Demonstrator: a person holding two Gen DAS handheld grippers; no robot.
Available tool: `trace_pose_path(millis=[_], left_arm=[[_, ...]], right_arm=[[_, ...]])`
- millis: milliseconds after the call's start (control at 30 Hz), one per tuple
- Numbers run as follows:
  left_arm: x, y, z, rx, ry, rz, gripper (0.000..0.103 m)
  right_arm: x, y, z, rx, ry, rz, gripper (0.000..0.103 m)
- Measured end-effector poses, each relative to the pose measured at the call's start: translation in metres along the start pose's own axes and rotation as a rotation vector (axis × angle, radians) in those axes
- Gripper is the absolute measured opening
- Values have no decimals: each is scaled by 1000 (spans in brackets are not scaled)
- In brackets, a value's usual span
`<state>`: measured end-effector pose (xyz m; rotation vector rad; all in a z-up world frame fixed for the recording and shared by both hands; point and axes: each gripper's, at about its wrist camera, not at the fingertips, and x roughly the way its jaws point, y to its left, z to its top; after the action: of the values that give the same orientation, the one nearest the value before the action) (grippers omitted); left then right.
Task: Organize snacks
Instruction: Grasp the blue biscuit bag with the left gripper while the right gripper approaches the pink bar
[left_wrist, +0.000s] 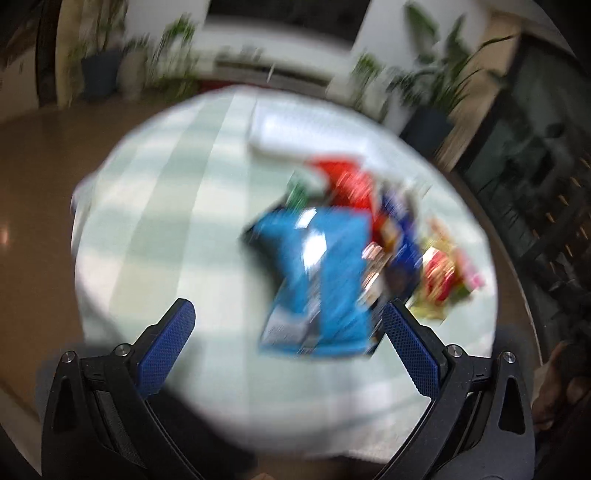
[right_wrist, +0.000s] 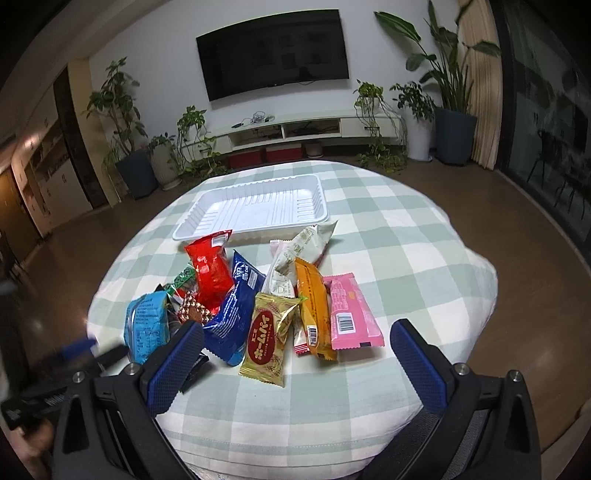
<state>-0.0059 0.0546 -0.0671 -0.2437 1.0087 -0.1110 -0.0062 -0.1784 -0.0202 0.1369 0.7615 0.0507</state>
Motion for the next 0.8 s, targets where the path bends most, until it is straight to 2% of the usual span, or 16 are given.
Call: trace_pose_path(millis=[67,100,233,367,567,600,633,667,700,800], left_arm=[[4,9,-4,-54,41,-26,103],[5,9,-2,-54,34,-41,103],[10,-8,8,-21,19,-88,103],[25,-25,18,20,-11,-92,103],[46,-28,31,43,-1,-54,98],[48,-28,33,49,-3,-45,89],[49,-28,35,51,-2,-40,75],[51,-27,36,51,-2,-43,68],[54,-25,38,42,7,-58,56],[56,-23,37,47,2,-75,54]], right_arm=[[2,-6,-1,28,3,21,98],[3,-8,-1,36,4,29,94],[10,-14,-2,56,20,49,88],[16,-18,-3,64,36,56,87],[20,-24,-3,70,31,40,86],[21,-25,-3,71,29,38,86],[22,-26,-3,70,28,37,86],[24,-27,-3,67,28,38,86],[25,-26,-2,64,30,39,86],[26,-25,-3,58,33,42,86]])
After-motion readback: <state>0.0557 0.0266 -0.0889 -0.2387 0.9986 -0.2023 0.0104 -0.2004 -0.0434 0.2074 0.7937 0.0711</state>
